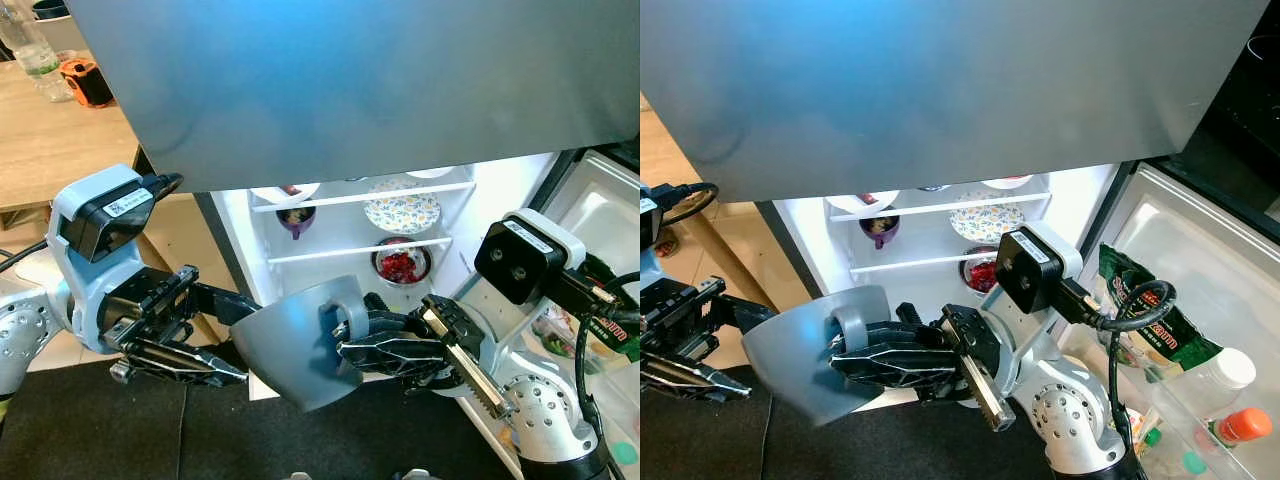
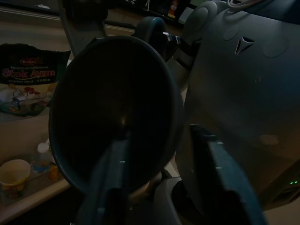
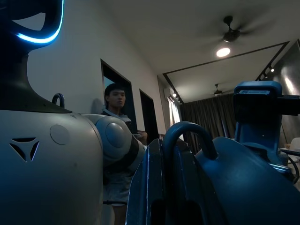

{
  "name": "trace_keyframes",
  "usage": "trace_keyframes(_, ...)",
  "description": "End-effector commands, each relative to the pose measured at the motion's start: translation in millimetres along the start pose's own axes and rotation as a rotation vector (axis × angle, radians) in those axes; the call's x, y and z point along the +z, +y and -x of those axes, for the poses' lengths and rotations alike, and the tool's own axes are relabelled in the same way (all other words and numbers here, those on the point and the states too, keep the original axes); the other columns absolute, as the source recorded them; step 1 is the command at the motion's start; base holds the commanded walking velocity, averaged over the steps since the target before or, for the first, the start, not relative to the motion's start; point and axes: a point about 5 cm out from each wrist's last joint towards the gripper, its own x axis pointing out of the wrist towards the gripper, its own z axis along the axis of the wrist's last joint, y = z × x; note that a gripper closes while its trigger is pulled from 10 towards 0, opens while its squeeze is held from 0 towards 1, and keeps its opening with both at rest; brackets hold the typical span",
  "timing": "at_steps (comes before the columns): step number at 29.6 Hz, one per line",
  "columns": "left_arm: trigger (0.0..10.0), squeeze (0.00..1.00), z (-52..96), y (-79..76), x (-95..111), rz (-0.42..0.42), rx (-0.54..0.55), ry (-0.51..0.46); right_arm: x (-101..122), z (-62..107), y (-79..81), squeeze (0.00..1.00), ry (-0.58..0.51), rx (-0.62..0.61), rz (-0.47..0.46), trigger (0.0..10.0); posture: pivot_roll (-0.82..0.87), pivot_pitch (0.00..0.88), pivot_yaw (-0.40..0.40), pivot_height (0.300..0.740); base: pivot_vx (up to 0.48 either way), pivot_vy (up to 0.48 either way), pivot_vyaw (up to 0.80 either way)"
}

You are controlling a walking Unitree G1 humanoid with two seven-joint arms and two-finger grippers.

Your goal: Restocking fridge

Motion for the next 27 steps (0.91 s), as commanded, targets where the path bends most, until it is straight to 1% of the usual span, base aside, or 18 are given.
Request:
trace_keyframes(1,0.0,0.0,-5.3,-3.8,-1.0,0.028,-0.044,0.032,5.4,0.2,-1.5,0.0,-0.01,-0.016,0.037,10.0,-0.02,0.143,0.058,0.74,0.0,0.0,0.0)
trace_keyframes(10,0.0,0.0,-7.7,-3.5,-0.5,0.036,-0.064,0.04,0.7,1.3,-5.7,0.0,0.02,-0.048,0.039,10.0,-0.02,0.144,0.059,0.74,0.0,0.0,0.0)
trace_keyframes(20,0.0,0.0,-8.3,-3.6,-1.0,0.04,-0.071,0.039,-0.2,1.6,-7.2,0.0,0.026,-0.058,0.042,10.0,-0.02,0.144,0.059,0.74,0.0,0.0,0.0)
trace_keyframes(27,0.0,0.0,-8.2,-3.2,-2.0,0.038,-0.068,0.041,-2.3,4.1,-10.9,0.0,0.046,-0.098,0.047,10.0,-0.02,0.145,0.059,0.74,0.0,0.0,0.0)
